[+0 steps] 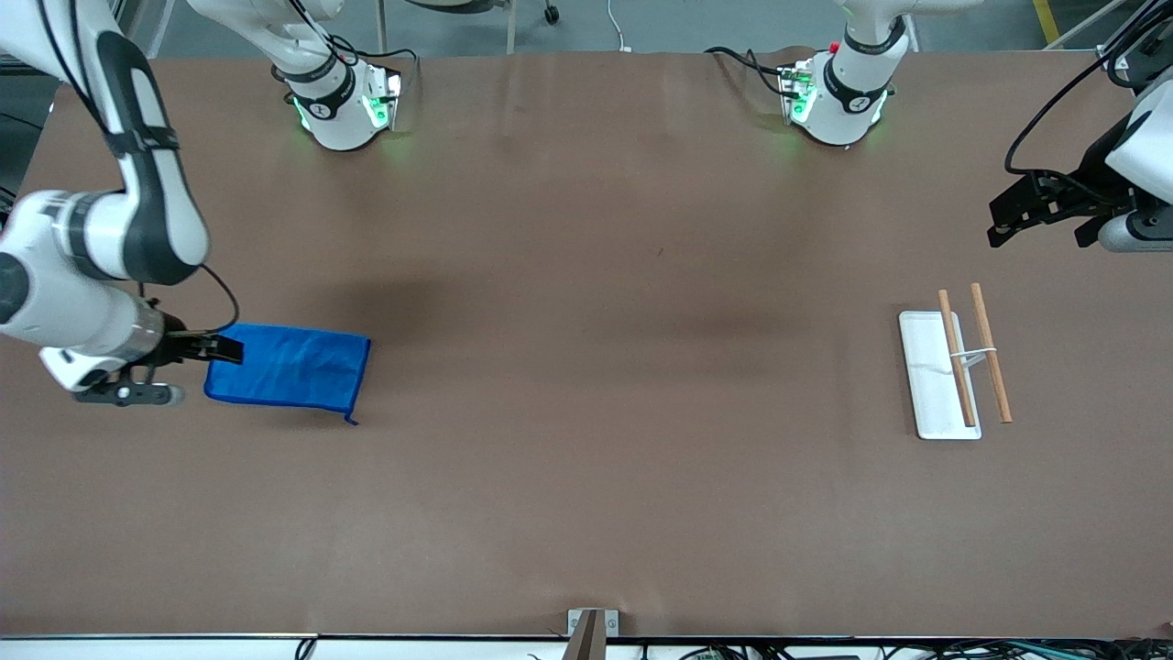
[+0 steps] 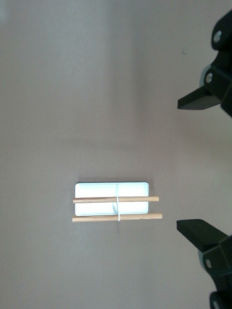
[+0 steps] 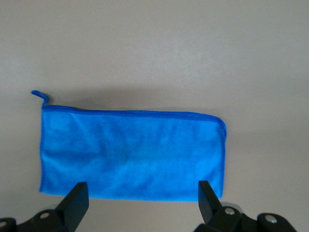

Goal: Right arm passes towel to left arm to hang
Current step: 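Pinch the blue towel's middle edge with the right gripper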

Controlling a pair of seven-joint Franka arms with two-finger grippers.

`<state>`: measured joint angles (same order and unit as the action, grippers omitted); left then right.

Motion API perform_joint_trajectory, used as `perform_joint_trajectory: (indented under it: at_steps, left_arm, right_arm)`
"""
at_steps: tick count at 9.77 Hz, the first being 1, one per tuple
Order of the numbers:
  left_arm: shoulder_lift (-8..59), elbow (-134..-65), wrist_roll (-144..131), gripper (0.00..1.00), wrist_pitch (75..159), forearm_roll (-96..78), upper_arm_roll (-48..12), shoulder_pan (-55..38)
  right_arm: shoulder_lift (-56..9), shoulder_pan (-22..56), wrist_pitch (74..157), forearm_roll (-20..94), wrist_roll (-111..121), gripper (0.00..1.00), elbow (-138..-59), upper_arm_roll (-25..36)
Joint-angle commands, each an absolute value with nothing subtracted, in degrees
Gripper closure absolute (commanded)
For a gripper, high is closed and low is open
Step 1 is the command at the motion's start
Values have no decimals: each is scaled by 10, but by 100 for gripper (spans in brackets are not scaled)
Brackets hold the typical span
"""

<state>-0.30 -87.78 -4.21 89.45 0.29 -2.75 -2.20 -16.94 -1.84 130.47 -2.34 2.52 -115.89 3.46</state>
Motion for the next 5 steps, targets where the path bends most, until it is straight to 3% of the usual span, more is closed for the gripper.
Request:
perform_joint_trajectory:
  at_steps: [1,5]
  left_arm:
    - [4,-890,-40,0,894,4,-30,-19]
    - [5,-892,-40,0,902,4,-30,-16]
  right_arm:
    - [-175,-19,1435,-29,30,0,-1252,34]
    - [-229,-23,1491,-40,31,1,-1259,35]
